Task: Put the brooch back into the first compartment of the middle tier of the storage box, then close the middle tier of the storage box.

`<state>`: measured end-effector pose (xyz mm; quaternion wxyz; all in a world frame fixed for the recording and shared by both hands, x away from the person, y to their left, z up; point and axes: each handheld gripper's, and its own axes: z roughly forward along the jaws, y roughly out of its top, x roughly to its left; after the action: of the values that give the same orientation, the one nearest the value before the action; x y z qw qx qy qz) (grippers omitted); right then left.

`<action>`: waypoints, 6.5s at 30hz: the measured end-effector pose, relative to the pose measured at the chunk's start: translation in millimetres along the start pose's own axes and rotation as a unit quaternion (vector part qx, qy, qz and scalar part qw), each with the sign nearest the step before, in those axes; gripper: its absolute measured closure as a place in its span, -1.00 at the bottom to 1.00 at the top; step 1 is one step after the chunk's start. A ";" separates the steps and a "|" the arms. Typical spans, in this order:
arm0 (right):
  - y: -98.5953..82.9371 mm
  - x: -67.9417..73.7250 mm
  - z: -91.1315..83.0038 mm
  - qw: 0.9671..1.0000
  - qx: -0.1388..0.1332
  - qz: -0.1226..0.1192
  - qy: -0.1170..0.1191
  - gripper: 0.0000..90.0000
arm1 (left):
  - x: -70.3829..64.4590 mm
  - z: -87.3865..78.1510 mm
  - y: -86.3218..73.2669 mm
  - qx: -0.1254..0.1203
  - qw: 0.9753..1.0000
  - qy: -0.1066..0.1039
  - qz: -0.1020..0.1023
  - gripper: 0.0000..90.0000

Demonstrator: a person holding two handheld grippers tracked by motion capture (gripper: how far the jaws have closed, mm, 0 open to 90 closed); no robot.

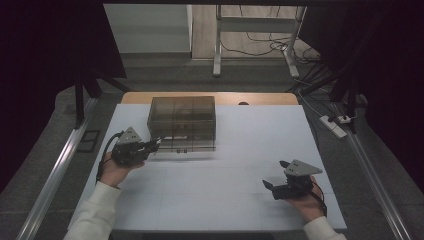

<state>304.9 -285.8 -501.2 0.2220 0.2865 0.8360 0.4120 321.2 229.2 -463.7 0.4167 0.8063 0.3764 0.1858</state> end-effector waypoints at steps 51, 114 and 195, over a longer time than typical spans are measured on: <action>0.1 0.7 2.3 1.000 0.004 -0.002 -0.003 -0.84 | 25.7 50.4 4.6 0.002 0.997 0.058 -0.043 0.76; -0.6 -0.2 0.4 1.000 0.001 -0.001 -0.006 -0.84 | -5.3 23.0 7.9 -0.001 1.000 0.004 -0.015 -0.30; -0.6 0.9 1.0 1.000 0.002 -0.003 -0.007 -0.84 | -41.4 46.0 -17.4 0.052 0.998 0.006 0.018 0.98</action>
<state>304.6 -285.0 -502.3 0.2287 0.2878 0.8359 0.4076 314.7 179.5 -504.1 0.3683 0.8322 0.3740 0.1783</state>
